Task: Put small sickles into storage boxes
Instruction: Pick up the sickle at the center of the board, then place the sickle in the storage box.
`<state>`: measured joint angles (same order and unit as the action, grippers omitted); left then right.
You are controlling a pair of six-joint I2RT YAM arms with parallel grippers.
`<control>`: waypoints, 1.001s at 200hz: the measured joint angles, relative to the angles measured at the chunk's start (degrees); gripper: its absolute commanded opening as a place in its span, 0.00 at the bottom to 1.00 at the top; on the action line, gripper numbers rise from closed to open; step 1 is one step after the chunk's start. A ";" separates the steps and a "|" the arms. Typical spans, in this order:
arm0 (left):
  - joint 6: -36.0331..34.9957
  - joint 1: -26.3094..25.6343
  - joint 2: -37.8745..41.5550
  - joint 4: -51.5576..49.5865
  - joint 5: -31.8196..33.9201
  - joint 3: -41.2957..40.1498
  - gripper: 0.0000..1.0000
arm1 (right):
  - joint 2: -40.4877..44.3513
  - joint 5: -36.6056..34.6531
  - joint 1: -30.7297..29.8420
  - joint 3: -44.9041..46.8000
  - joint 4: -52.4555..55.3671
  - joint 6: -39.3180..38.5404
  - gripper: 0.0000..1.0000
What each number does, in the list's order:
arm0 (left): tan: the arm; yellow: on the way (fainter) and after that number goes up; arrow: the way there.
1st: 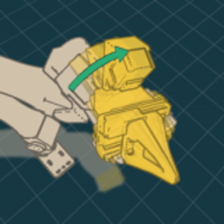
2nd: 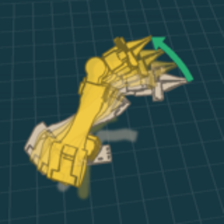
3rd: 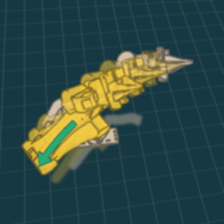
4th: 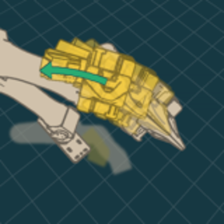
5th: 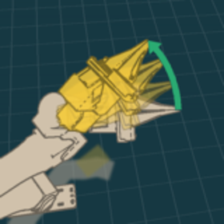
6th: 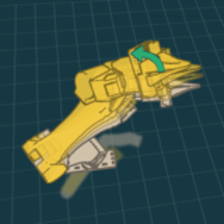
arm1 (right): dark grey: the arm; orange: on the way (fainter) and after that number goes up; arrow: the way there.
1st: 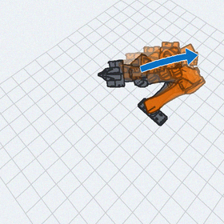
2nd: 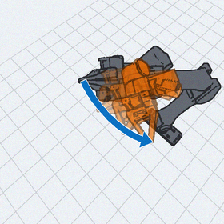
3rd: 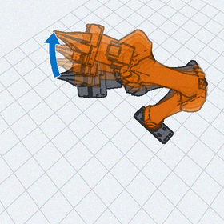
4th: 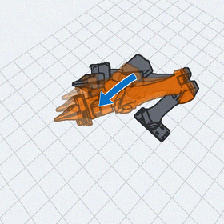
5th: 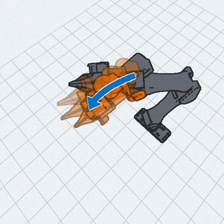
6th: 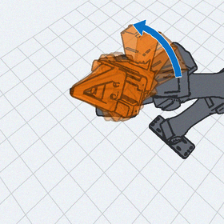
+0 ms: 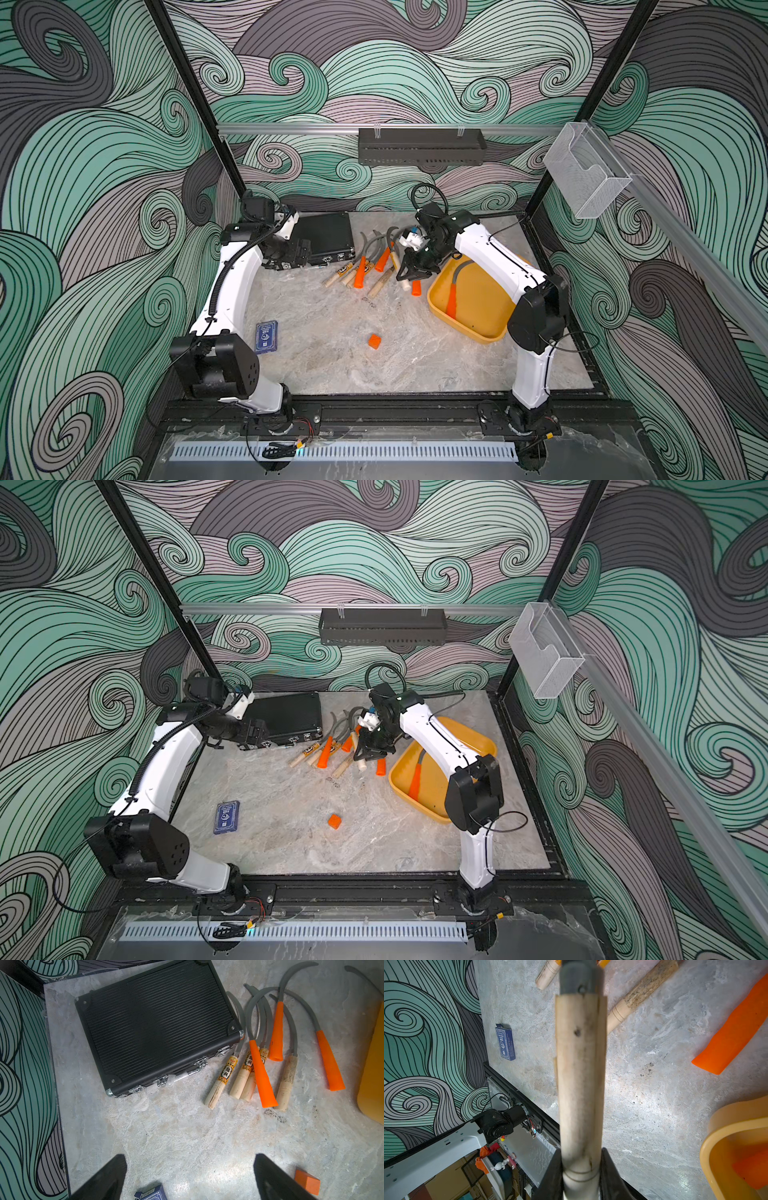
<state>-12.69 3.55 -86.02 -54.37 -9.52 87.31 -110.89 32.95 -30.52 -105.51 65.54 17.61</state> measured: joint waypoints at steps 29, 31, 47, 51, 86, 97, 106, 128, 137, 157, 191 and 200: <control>0.04 0.00 -0.20 -0.04 0.00 0.90 0.95 | 3.72 -0.74 1.11 4.70 -1.42 0.72 0.00; 0.04 0.00 -0.26 -0.04 0.02 1.01 0.95 | 4.02 -0.76 1.22 4.94 -1.51 0.79 0.00; 0.07 0.00 -0.57 -0.09 -0.02 1.88 0.95 | 7.04 -1.14 2.54 7.74 -2.49 1.38 0.00; 0.09 0.00 -0.70 -0.04 0.00 2.01 0.95 | 7.93 -1.27 2.93 8.39 -2.69 1.51 0.01; 0.79 0.00 -1.73 -0.02 -0.24 3.08 0.95 | 14.40 -2.84 6.21 12.63 -4.33 2.80 0.00; 1.49 0.00 -2.54 -0.13 -0.55 3.43 0.95 | 16.00 -3.48 7.26 13.88 -4.81 3.26 0.00; 2.03 0.00 -3.45 -0.11 -0.94 3.93 0.95 | 17.03 -3.96 8.07 14.71 -5.14 3.67 0.00; 3.63 0.00 -5.70 -0.04 -1.68 5.03 0.95 | 18.43 -4.90 9.81 16.35 -5.73 4.33 0.00; 4.42 0.00 -6.29 0.00 -1.90 5.11 0.96 | 18.82 -5.27 10.43 17.18 -6.01 4.59 0.00; 5.51 0.00 -6.67 0.63 -2.73 5.14 0.96 | 19.54 -6.23 11.63 19.19 -6.29 5.53 0.00; 6.95 0.00 -5.66 5.57 -4.48 3.50 0.98 | 21.14 -7.54 13.42 23.12 -6.64 7.10 0.00; 7.34 0.00 -5.35 6.58 -5.09 2.62 0.99 | 21.66 -7.69 13.92 23.85 -6.67 7.34 0.00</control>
<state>-5.34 3.55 -91.37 -47.79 -14.61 89.93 -89.23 25.26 -16.60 -81.67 58.87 24.95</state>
